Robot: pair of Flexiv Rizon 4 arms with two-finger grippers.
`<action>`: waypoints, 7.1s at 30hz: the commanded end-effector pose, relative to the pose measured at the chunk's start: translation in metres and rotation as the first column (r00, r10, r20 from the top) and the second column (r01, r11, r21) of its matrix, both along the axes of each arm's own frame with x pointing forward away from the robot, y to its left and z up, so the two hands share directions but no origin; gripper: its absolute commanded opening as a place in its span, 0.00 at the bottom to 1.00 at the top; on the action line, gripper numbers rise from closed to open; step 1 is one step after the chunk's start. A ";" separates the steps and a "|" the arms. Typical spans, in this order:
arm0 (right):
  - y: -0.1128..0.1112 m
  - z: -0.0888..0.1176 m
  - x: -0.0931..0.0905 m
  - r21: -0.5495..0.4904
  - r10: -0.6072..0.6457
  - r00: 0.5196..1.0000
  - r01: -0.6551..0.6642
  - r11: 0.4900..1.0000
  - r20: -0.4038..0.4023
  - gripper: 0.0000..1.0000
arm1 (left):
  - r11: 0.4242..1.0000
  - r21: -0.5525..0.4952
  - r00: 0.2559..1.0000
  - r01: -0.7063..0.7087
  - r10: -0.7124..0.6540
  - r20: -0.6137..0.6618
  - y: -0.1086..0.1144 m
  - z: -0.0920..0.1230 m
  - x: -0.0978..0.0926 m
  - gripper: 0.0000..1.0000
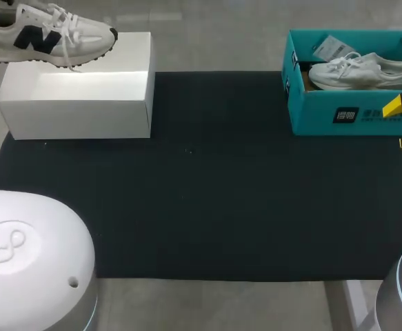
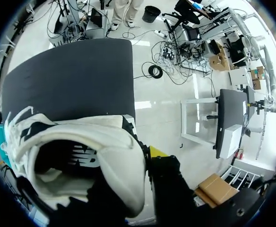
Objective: Take the shoe out of the shoebox, open the shoe tongue, remove and reinsert the insole, then place the shoe into the shoebox
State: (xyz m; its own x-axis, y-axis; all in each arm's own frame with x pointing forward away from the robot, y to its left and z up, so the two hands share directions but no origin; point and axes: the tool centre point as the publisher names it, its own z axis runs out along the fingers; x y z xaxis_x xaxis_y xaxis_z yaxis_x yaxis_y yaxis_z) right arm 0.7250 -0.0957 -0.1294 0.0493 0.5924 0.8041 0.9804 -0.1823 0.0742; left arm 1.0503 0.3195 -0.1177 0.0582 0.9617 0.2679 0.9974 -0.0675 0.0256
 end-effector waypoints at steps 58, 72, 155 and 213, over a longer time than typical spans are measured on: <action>0.000 0.000 -0.001 -0.003 -0.002 1.000 0.002 1.000 -0.001 1.00 | 0.995 0.003 0.994 0.101 -0.101 0.028 0.009 -0.173 0.056 0.00; 0.000 0.000 -0.001 -0.003 -0.002 1.000 0.002 1.000 -0.001 1.00 | 0.996 -0.058 0.998 0.061 -0.059 0.038 0.011 -0.147 0.066 0.00; 0.000 0.000 -0.001 -0.003 -0.002 1.000 0.002 1.000 -0.001 1.00 | 0.998 -0.058 1.000 -0.013 0.014 0.013 -0.044 -0.171 0.045 1.00; -0.025 -0.020 0.084 -0.096 0.035 0.998 -0.029 0.995 0.054 1.00 | 0.951 -0.187 0.967 -0.245 0.253 0.015 -0.072 0.038 0.035 1.00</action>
